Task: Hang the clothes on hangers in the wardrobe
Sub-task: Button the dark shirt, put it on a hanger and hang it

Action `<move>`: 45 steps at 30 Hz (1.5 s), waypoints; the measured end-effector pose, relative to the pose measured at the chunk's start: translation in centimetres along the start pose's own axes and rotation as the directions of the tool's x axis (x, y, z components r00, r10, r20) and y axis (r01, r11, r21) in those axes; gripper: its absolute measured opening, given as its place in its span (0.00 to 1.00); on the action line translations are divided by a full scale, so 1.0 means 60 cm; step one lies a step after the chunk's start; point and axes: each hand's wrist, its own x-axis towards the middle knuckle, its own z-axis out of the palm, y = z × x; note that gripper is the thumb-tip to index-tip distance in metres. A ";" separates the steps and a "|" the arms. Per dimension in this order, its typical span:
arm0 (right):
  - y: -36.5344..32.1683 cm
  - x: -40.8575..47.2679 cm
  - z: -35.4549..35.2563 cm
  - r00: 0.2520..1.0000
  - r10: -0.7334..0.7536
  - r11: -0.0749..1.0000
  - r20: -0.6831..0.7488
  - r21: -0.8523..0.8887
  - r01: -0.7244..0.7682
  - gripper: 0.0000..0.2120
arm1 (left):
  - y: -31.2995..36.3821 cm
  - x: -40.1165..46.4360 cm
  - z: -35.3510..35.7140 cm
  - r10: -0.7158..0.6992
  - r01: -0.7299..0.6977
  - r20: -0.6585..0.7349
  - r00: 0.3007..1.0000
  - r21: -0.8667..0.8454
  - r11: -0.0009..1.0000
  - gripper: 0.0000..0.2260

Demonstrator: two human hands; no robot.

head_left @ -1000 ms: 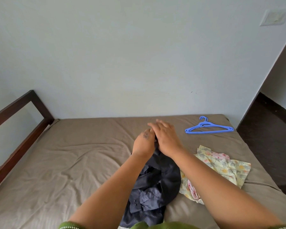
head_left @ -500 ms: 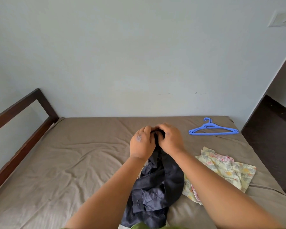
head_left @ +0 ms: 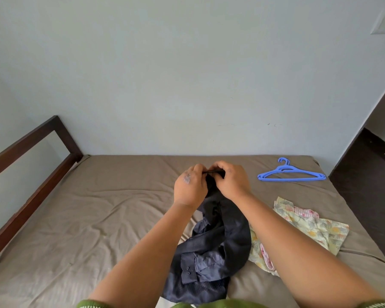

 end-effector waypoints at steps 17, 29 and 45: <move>-0.032 0.079 0.009 0.995 -0.086 0.980 0.048 -0.178 0.093 0.04 | -0.049 0.105 -0.051 -0.161 0.377 0.407 0.899 -0.532 0.759 0.04; -0.058 0.136 0.040 0.975 -0.210 0.951 0.068 -0.216 0.220 0.08 | -0.152 0.186 -0.049 -0.041 0.808 0.823 0.566 -0.544 0.225 0.04; 0.012 0.131 0.079 0.923 0.382 0.921 -0.045 0.107 -0.376 0.17 | -0.118 0.207 0.060 -0.141 0.699 0.746 0.651 -0.515 0.496 0.10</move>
